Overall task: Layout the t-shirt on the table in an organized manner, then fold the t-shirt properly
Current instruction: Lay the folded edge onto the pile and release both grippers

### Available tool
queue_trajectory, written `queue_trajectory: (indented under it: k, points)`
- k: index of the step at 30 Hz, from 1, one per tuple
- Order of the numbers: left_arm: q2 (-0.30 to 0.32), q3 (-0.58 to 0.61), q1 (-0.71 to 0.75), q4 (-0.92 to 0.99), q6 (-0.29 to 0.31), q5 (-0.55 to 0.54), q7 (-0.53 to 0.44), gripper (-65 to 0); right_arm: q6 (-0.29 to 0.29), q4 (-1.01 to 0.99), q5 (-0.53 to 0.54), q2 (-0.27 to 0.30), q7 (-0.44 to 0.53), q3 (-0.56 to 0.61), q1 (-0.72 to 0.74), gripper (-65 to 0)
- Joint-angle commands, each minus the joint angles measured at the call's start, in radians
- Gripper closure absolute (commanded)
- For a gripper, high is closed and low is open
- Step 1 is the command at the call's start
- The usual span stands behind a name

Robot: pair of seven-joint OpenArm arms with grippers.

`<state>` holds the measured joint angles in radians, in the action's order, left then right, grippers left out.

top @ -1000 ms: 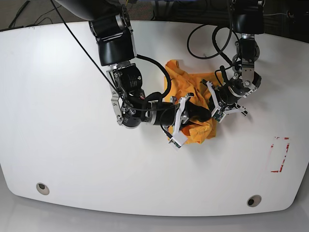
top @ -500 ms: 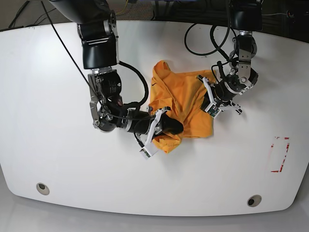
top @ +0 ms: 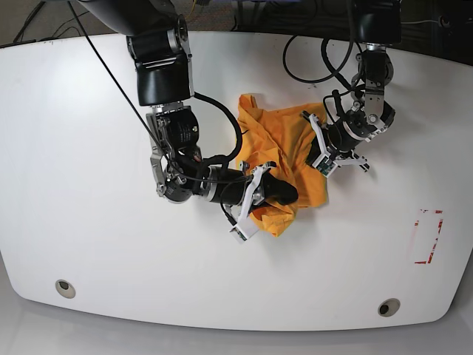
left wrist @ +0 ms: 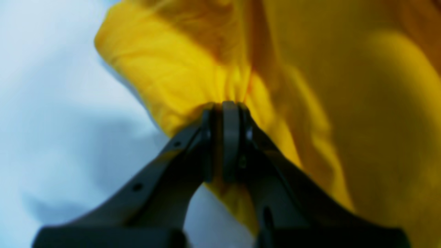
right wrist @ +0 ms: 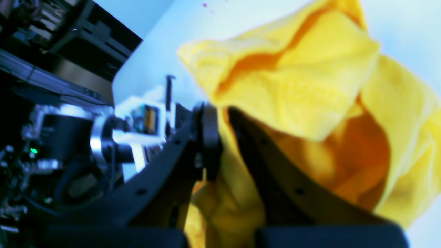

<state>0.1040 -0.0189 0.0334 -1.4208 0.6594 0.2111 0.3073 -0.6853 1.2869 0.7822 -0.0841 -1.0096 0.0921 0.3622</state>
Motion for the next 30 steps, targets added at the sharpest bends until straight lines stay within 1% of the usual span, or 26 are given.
queue_trajectory:
  k: [1,6,10,14,16,17,18,20,22,24,30]
  points:
    - [0.003,0.006,0.000,-0.021,0.021,0.006,0.030,-2.3,-0.013,0.017,0.027,-0.009,0.027,0.025,0.028,0.0]
    - [0.003,0.007,0.024,-0.030,0.021,0.006,0.016,-2.3,-0.013,0.013,0.027,-0.009,0.074,0.074,0.028,0.0]
    - [0.003,0.007,0.026,-0.038,0.023,0.006,0.005,-2.3,-0.013,-0.030,0.030,-0.009,0.085,0.116,0.028,0.0]
    - [0.003,0.007,0.043,-0.038,0.032,0.006,0.005,-2.3,-0.013,-0.074,0.029,-0.030,0.090,0.116,0.028,0.0]
    - [0.003,0.007,0.044,-0.039,0.039,0.006,0.005,-2.3,-0.013,-0.082,0.027,-0.029,0.090,0.116,0.028,-2.8]
    - [0.003,0.007,0.044,-0.042,0.039,0.006,0.005,-2.3,-0.013,-0.083,0.027,-0.029,0.090,0.116,0.025,-5.8]
    - [0.003,0.007,0.044,-0.045,0.039,0.006,0.005,-2.3,-0.013,-0.083,0.027,-0.029,0.090,0.116,0.025,-6.9]
    - [0.003,0.004,0.044,-0.064,0.039,0.006,0.005,-2.3,-0.013,-0.083,0.027,-0.029,0.094,0.117,0.024,-13.0]
    - [0.003,0.004,0.046,-0.079,0.039,0.006,0.005,-2.3,-0.013,-0.083,0.027,-0.029,0.094,0.117,0.024,-17.0]
    - [0.003,0.003,0.046,-0.096,0.039,0.006,0.005,-2.3,-0.013,-0.083,0.027,-0.029,0.093,0.117,0.022,-20.4]
    - [0.007,0.001,0.046,-0.127,0.039,0.006,0.005,-2.3,-0.013,-0.083,0.029,-0.027,0.073,0.117,0.022,-27.7]
